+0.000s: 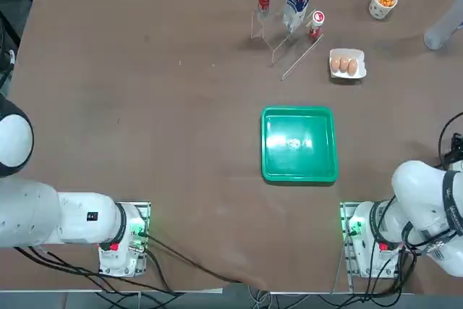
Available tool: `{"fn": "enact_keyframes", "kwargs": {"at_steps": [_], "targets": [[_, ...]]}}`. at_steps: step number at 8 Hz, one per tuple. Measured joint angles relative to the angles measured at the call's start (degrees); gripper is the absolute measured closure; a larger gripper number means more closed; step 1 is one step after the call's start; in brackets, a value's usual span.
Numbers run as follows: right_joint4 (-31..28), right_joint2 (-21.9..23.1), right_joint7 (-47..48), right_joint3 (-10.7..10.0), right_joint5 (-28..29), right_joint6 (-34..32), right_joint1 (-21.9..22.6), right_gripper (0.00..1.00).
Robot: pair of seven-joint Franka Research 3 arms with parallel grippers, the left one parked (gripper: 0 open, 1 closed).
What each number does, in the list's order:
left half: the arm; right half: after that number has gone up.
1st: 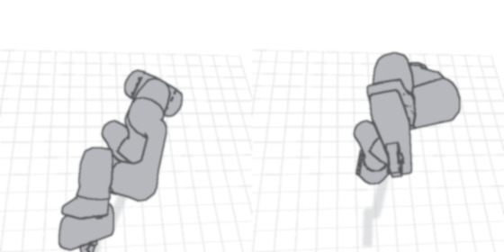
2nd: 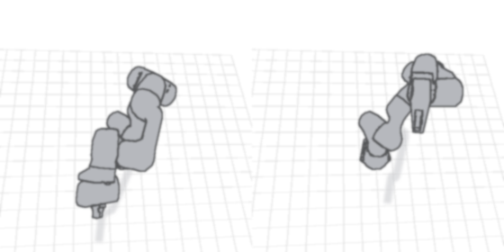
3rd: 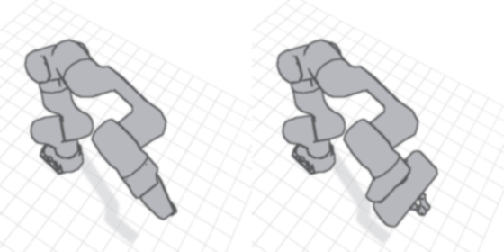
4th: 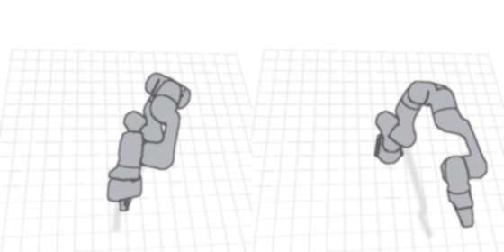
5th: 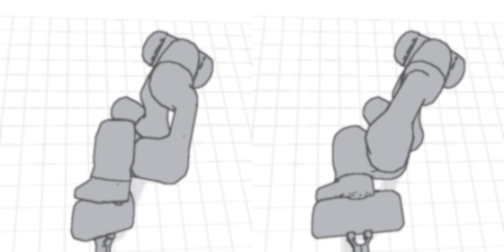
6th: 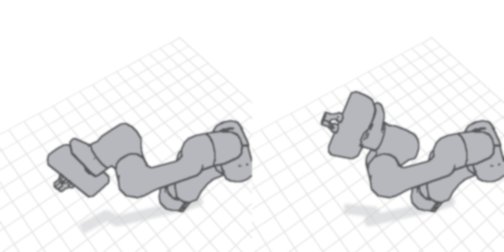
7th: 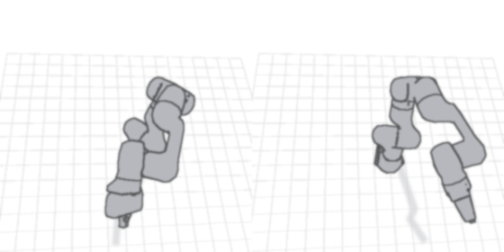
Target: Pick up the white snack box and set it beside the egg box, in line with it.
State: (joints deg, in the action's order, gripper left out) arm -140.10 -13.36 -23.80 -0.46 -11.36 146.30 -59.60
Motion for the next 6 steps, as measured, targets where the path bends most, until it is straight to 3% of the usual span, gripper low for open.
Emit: {"fn": "enact_keyframes", "kwargs": {"at_steps": [3, 6], "targets": [[2.3, 5.3, -0.3, 2.2, -0.1, -6.7, 1.1, 0.98], [9.1, 14.9, 2.8, 4.2, 0.1, -21.7, 12.4, 0.98]]}}
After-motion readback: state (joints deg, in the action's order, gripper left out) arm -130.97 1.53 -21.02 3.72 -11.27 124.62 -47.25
